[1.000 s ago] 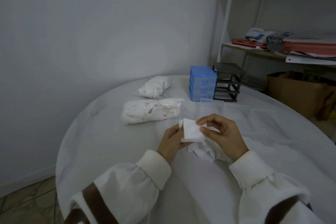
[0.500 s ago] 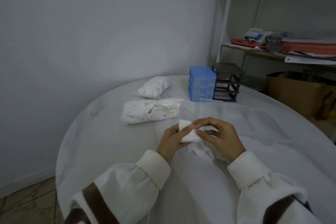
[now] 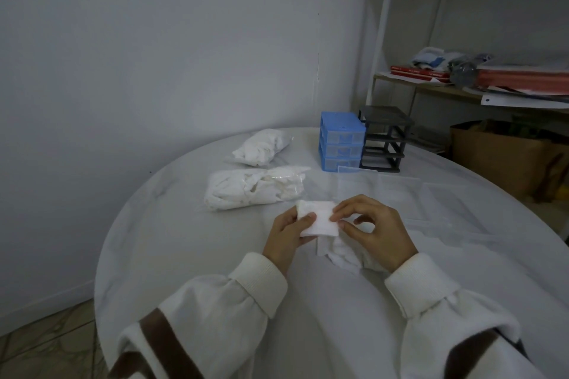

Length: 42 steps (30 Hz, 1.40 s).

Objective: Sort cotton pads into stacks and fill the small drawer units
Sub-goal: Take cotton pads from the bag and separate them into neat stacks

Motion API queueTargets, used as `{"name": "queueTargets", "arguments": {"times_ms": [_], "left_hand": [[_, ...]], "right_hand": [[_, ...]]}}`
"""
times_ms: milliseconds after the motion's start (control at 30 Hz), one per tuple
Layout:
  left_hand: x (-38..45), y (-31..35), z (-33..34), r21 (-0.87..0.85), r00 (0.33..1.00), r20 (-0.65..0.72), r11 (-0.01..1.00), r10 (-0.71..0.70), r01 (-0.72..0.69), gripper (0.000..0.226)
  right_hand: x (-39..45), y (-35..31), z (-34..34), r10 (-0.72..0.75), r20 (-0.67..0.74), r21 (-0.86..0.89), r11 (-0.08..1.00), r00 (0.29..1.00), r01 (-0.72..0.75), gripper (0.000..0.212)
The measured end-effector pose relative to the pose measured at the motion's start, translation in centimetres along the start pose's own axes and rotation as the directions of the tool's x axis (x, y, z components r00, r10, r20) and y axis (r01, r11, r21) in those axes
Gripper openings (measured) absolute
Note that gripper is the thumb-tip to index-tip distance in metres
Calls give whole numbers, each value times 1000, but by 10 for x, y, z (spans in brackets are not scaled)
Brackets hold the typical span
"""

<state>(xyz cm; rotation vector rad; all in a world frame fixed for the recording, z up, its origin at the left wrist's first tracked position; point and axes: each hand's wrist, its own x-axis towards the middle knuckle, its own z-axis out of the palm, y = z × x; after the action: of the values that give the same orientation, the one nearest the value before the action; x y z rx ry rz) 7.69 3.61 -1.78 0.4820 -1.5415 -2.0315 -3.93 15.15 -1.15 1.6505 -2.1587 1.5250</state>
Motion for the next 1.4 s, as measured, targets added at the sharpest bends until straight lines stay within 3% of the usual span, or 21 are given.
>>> {"name": "queueTargets", "arguments": {"times_ms": [133, 233, 300, 433, 567, 733, 933, 1100, 1267, 1400], "left_hand": [[3, 2, -3, -6, 991, -109, 997, 76, -77, 22], [5, 4, -6, -14, 977, -185, 993, 110, -115, 22], [7, 3, -9, 5, 973, -200, 993, 119, -121, 22], [8, 0, -9, 34, 969, -216, 993, 119, -115, 28], [9, -1, -10, 57, 969, -218, 992, 119, -109, 21], [9, -2, -11, 67, 968, -220, 992, 119, -107, 29], [8, 0, -9, 30, 967, -207, 989, 146, -143, 22], [8, -4, -9, 53, 974, -175, 989, 147, -140, 22], [5, -4, -4, 100, 987, -65, 985, 145, -138, 17], [0, -3, -2, 141, 989, -4, 979, 150, -148, 26]], "right_hand": [[0, 3, -3, 46, 13, -94, 995, 999, -45, 34], [-1, 3, -7, 156, 106, -172, 976, 982, -137, 37], [-2, 6, -7, 248, 188, -267, 944, 950, -193, 28], [-3, 7, -4, 324, 264, -368, 904, 908, -215, 35], [-3, 5, -6, 299, 234, -315, 923, 925, -219, 20], [-1, 4, -5, 272, 165, -231, 945, 948, -231, 12], [-1, -4, -7, 180, 52, 16, 983, 982, -181, 14], [-1, -12, -8, 211, 63, 288, 932, 975, -220, 28], [0, -15, -9, 126, 51, 356, 925, 991, -136, 22], [-1, -17, -6, 130, 63, 395, 907, 989, -145, 17]]}}
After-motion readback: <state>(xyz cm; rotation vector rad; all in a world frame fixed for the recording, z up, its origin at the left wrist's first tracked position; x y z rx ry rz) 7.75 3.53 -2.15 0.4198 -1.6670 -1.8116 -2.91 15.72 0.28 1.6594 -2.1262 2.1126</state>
